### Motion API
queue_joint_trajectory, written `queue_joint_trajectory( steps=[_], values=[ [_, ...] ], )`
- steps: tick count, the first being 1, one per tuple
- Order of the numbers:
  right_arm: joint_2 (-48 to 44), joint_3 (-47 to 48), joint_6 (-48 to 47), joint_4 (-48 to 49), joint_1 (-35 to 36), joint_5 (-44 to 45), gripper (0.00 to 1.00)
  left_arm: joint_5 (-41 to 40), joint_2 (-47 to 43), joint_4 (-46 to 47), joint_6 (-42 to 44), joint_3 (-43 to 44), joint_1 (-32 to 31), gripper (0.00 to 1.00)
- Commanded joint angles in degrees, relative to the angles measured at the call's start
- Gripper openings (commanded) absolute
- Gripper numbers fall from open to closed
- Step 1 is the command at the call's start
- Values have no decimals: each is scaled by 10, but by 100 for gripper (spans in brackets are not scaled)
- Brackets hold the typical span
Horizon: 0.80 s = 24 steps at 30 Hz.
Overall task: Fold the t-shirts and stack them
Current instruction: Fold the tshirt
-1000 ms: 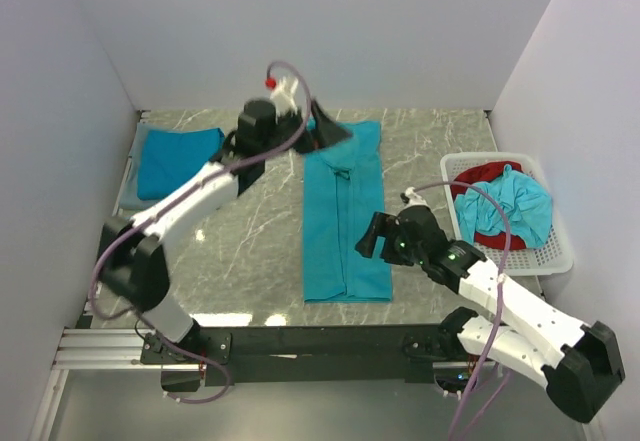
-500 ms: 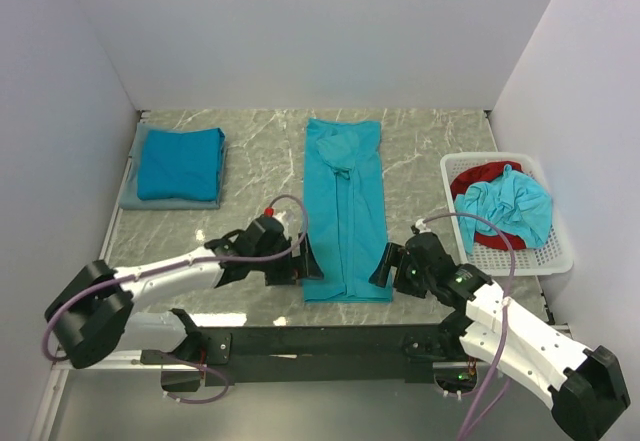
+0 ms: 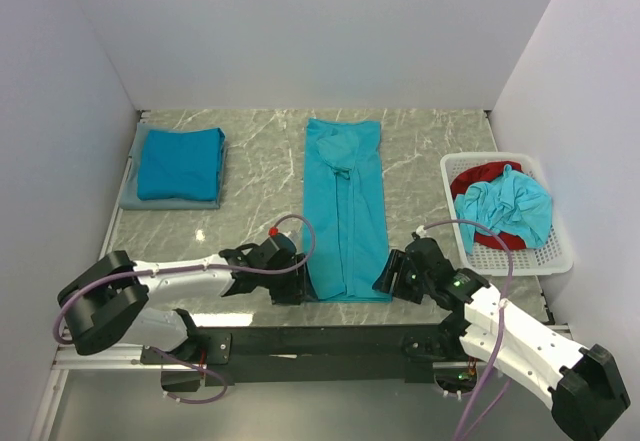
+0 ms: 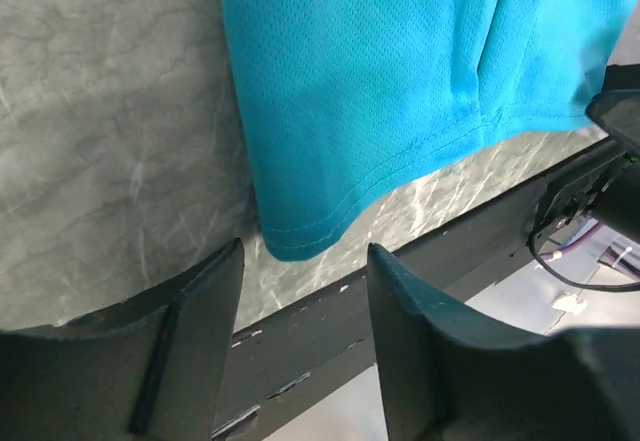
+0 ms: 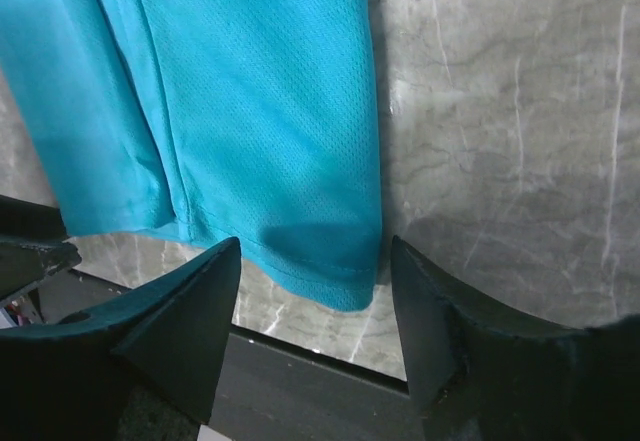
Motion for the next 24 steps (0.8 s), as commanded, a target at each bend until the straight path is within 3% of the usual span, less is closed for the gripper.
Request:
queue_joint_trajectory(
  steps=[1,3,4,7,8,9,14,18,20,24],
  values=[
    [3,-10,2,19,-3,-2,66,-23,21,4,-8,8,-3,58],
    [0,-11,1,16,-4,4,63,-26,34,0,-4,18,-3,52],
    [-1,-11,1,16,-3,3,60,-29,36,0,-5,18,-3,43],
    [-5,-16,6,22,-3,-3,54,-34,40,0,-5,19,-4,36],
    [-5,-17,6,22,-4,-4,54,-39,41,-4,-7,21,-3,25],
    [-5,-18,7,27,-3,-3,53,-47,41,-7,-7,22,-4,21],
    [-6,-17,11,45,-2,15,31,-48,37,10,7,25,-4,0],
    [3,-15,11,42,-2,-5,20,-46,34,12,10,25,-4,0],
    [-1,-19,15,33,-2,-19,9,-32,18,19,4,13,-3,0],
    [-38,-30,23,-6,13,-50,3,-24,-29,10,-16,-18,-16,0]
  ],
)
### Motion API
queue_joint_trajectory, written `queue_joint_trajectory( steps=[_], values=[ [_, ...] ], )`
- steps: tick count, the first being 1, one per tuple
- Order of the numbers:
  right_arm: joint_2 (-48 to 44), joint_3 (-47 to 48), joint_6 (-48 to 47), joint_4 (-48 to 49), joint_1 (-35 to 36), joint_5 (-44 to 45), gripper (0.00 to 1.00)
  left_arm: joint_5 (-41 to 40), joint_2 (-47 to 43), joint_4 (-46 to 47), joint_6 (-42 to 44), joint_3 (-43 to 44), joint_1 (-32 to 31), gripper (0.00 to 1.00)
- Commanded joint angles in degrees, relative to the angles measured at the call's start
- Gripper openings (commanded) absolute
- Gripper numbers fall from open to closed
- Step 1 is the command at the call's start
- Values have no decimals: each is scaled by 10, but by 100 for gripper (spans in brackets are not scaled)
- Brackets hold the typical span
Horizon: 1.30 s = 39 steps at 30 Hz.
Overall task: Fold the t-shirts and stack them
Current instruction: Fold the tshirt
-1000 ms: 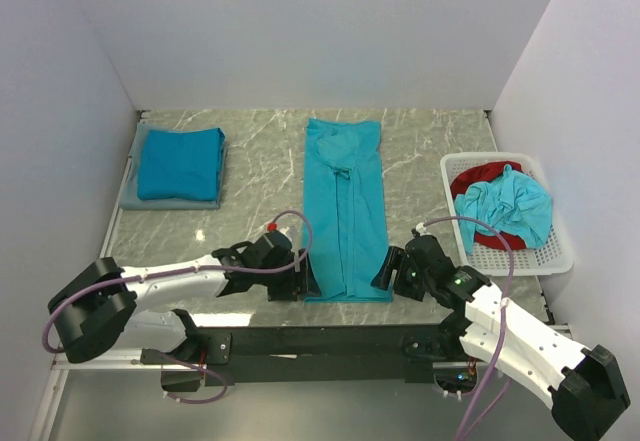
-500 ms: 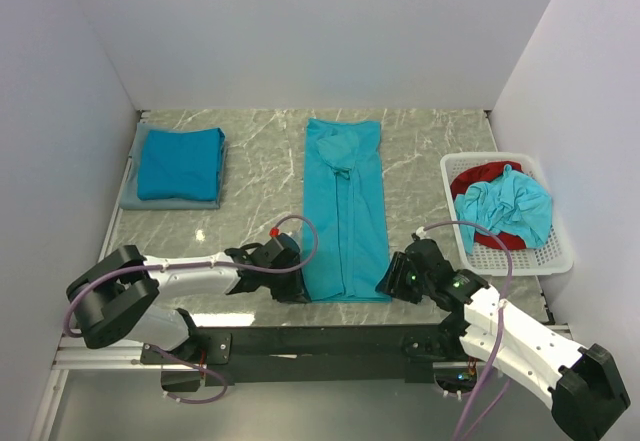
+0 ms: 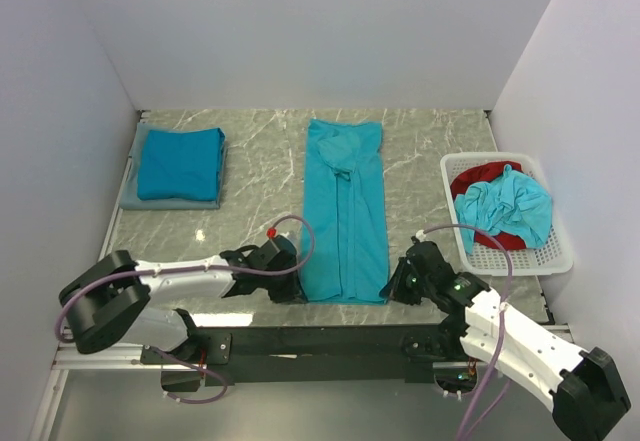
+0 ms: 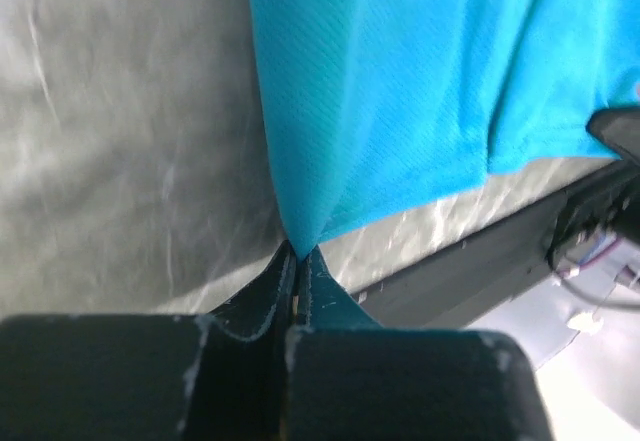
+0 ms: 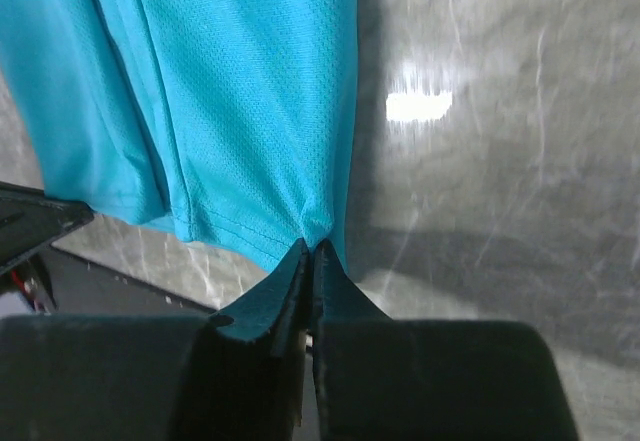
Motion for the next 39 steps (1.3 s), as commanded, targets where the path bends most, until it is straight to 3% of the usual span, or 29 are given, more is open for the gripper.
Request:
queue_joint_trajectory(
  steps=[1,7,13,17,24,39],
  values=[
    [-37,-12,13,-29,16,-44,2,4,-54,0,-9,-23,-21,0],
    [-95,-5,30,-59,67,-53,1,56,-92,49,-20,-58,-62,0],
    [-77,45,6,-47,67,-9,0,9,-88,21,22,4,-59,0],
    [-36,108,-22,-57,66,69,0,-24,-77,-9,56,53,-29,0],
    [31,178,-55,-14,34,105,0,-69,-59,16,110,100,43,0],
    [206,290,-117,93,-63,115,0,-67,60,35,161,235,148,0]
  ],
)
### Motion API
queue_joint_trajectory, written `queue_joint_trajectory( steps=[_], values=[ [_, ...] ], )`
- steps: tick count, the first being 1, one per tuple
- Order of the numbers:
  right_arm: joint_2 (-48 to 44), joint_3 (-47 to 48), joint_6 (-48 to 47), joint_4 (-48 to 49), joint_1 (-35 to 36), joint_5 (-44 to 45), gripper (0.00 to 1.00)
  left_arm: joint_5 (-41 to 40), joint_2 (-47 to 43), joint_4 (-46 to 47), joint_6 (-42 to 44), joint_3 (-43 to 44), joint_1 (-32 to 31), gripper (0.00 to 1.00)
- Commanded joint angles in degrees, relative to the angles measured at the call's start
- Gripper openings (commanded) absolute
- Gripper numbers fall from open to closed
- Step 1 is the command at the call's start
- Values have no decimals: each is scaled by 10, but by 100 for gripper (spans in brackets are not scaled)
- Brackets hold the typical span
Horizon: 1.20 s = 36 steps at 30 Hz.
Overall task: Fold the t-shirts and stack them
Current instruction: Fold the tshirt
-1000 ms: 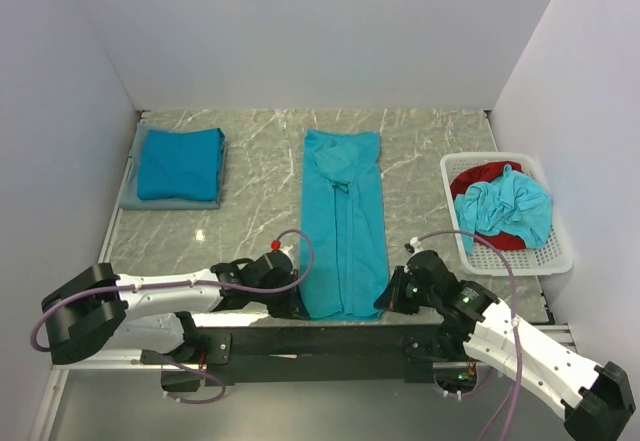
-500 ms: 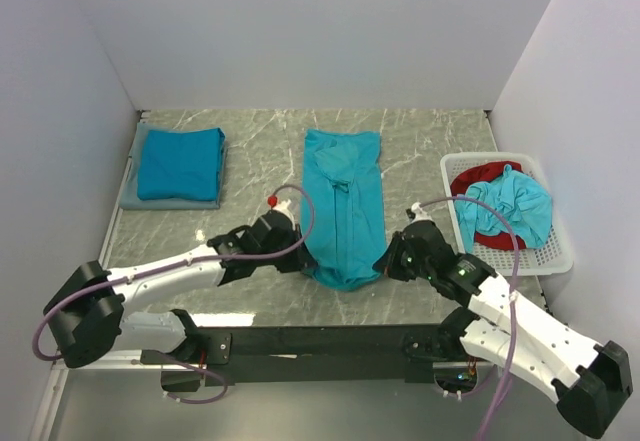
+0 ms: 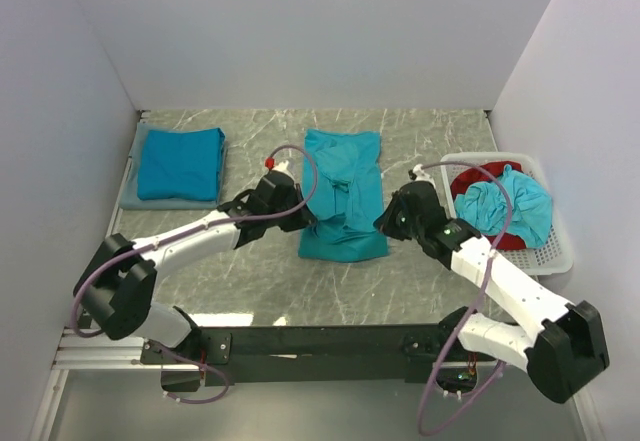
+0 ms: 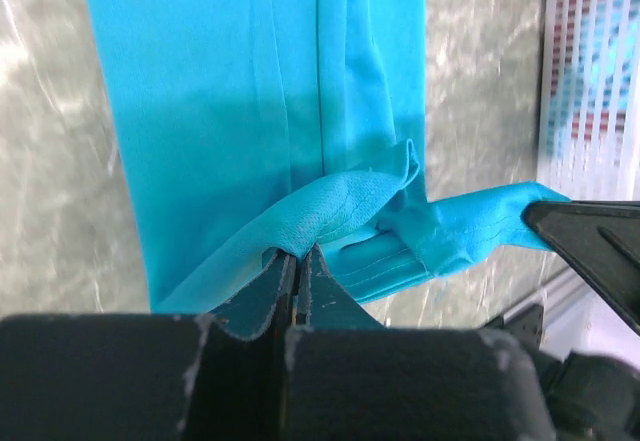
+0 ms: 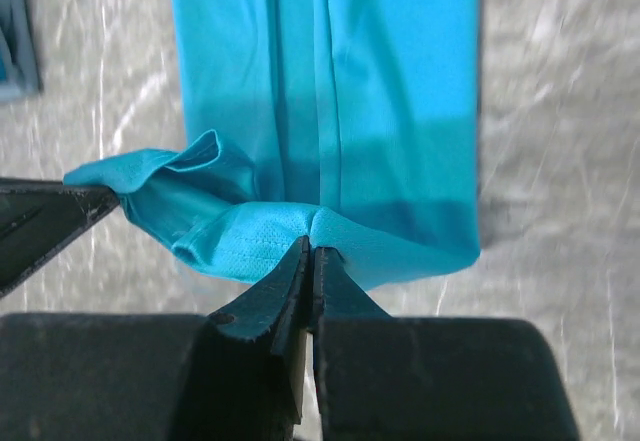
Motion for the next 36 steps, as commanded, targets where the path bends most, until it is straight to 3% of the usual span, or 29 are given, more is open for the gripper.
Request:
queue_joint_trajectory(
  steps=[1,13,29,32,36],
  values=[
    [29,42,-29,44,-28,9,0,-9,21,15,28,51,16,0],
    [156,115,-68,93,-95,-45,0,-11,111,3,52,140,66,2],
    [311,206,-99,127,-139,-103,0,55,227,17,85,224,113,3],
    [341,221,-97,126,-143,-103,0,70,245,21,87,232,121,10],
    [378,243,-95,121,-148,-88,3,84,263,15,105,255,125,39]
  ],
)
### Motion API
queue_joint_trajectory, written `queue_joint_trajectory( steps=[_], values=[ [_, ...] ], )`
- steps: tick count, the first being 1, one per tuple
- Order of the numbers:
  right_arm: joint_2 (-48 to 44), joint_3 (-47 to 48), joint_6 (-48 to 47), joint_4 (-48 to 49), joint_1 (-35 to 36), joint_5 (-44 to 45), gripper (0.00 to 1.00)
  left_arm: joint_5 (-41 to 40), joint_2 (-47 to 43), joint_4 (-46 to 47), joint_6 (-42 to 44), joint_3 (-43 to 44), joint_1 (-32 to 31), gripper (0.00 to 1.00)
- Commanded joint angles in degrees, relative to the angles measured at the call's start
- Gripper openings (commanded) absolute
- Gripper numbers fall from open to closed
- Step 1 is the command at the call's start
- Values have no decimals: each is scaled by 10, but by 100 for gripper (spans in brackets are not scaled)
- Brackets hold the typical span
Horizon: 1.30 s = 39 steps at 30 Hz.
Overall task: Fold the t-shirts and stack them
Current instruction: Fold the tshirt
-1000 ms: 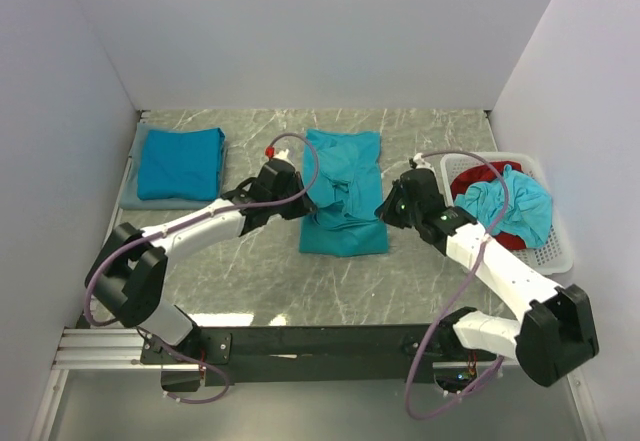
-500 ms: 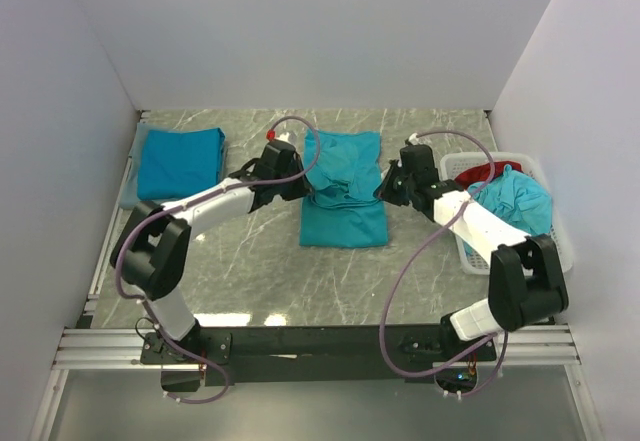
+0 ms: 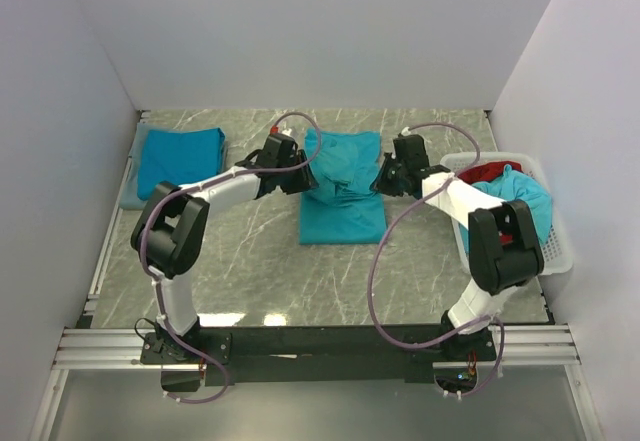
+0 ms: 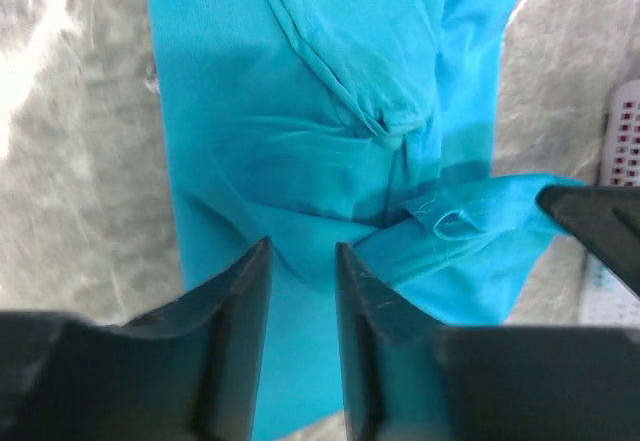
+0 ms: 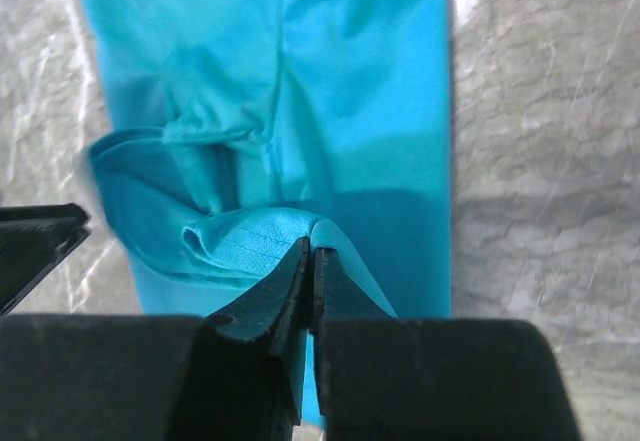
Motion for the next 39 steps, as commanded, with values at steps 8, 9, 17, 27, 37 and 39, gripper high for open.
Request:
queue_joint_trajectory(
  steps=[8,9,17,27,37,39],
  values=[
    [31,81,0,-4,-13,12,76,-19,6,-81,75,128,3,78],
    [17,78,-1,-4,-13,11,77,-13,-2,-78,74,123,3,80],
    [-101,-41,-14,1,-11,-7,80,-10,-93,-53,42,20,3,93],
    [-249,-223,5,4,-12,-33,81,82,-221,28,-39,-218,-8,99],
    [-242,-269,28,7,-12,4,75,73,-197,95,-75,-299,-36,99],
    [-230,-267,28,11,-11,6,71,59,-185,91,-73,-296,-36,96]
  ],
)
